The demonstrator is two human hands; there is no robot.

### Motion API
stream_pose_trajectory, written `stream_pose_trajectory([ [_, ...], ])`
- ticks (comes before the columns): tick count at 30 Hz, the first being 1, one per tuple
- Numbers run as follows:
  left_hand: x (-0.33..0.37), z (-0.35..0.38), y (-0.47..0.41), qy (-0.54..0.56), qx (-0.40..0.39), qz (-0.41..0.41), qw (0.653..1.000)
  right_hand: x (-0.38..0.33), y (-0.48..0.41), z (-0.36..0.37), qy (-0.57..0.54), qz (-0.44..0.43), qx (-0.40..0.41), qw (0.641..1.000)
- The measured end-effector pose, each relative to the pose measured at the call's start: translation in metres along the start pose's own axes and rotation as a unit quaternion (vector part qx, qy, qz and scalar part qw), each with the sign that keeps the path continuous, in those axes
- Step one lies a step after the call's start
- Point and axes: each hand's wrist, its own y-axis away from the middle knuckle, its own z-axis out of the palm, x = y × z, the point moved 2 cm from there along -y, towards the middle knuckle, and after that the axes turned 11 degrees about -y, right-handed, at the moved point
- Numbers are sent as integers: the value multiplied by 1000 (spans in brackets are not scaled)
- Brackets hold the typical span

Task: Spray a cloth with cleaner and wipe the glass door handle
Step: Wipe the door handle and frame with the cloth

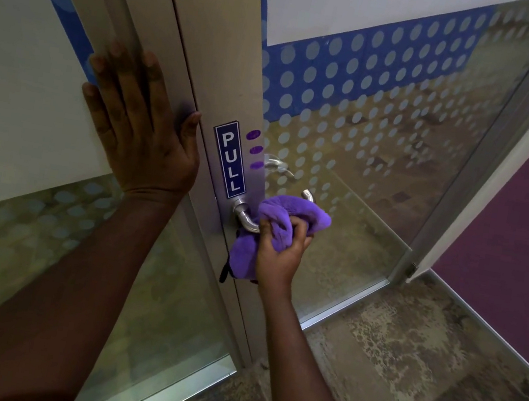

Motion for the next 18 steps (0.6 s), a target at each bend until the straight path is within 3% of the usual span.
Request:
stream_pose_trajectory([
  [9, 1, -4, -1, 5, 0, -3, 1000, -3, -29, -14, -89, 37, -4, 995],
  [18, 2, -4, 0, 24, -22, -10, 999, -17, -77, -29, -133, 145, -148, 969],
])
